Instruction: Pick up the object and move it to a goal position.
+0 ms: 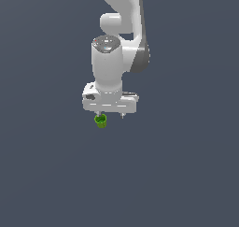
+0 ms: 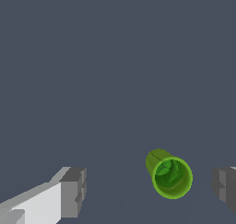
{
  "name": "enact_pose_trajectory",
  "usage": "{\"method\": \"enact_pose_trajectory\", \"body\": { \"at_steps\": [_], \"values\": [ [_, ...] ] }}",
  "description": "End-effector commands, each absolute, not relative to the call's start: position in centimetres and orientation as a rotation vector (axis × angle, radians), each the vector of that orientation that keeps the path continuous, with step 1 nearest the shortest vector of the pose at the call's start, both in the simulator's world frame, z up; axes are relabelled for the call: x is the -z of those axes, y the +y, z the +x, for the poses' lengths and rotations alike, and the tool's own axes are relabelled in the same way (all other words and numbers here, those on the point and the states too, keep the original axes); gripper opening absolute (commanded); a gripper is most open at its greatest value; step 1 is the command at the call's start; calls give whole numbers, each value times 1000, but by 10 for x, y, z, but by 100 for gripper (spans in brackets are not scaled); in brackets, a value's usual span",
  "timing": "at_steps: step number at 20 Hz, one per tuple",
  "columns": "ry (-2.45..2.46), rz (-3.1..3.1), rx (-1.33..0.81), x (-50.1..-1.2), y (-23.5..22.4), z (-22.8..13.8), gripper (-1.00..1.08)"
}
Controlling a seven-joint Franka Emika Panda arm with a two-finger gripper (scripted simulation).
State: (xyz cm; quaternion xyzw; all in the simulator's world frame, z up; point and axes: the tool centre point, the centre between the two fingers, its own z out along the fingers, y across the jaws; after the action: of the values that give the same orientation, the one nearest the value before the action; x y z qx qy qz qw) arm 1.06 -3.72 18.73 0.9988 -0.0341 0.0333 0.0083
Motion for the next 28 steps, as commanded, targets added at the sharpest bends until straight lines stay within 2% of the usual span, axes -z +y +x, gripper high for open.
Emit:
{"method": "enact_pose_trajectory", "body": {
  "at_steps": [1,28],
  "values": [
    [-176,3122,-99,-183,-40,8,100],
    [-1431,2804,-14,-109,-86,-37,100]
  ]
}}
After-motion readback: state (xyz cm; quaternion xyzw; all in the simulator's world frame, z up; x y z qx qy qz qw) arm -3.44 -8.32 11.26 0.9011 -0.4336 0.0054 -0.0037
